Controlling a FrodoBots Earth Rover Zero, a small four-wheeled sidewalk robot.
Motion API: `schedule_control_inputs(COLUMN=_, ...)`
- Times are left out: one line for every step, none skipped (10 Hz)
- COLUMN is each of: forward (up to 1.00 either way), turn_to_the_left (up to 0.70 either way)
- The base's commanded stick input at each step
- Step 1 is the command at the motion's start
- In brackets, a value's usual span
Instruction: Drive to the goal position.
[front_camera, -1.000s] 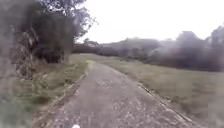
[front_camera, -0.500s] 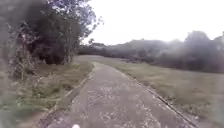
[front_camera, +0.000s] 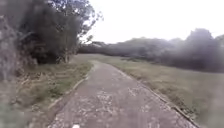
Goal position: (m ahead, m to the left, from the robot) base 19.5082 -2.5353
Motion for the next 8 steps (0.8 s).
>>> schedule_control_inputs(forward=1.00, turn_to_the_left=0.13)
schedule_control_inputs(forward=1.00, turn_to_the_left=0.28)
schedule_control_inputs(forward=1.00, turn_to_the_left=0.27)
schedule_control_inputs(forward=1.00, turn_to_the_left=0.03)
schedule_control_inputs(forward=1.00, turn_to_the_left=0.03)
schedule_control_inputs(forward=1.00, turn_to_the_left=0.03)
schedule_control_inputs(forward=1.00, turn_to_the_left=0.04)
schedule_control_inputs(forward=1.00, turn_to_the_left=0.05)
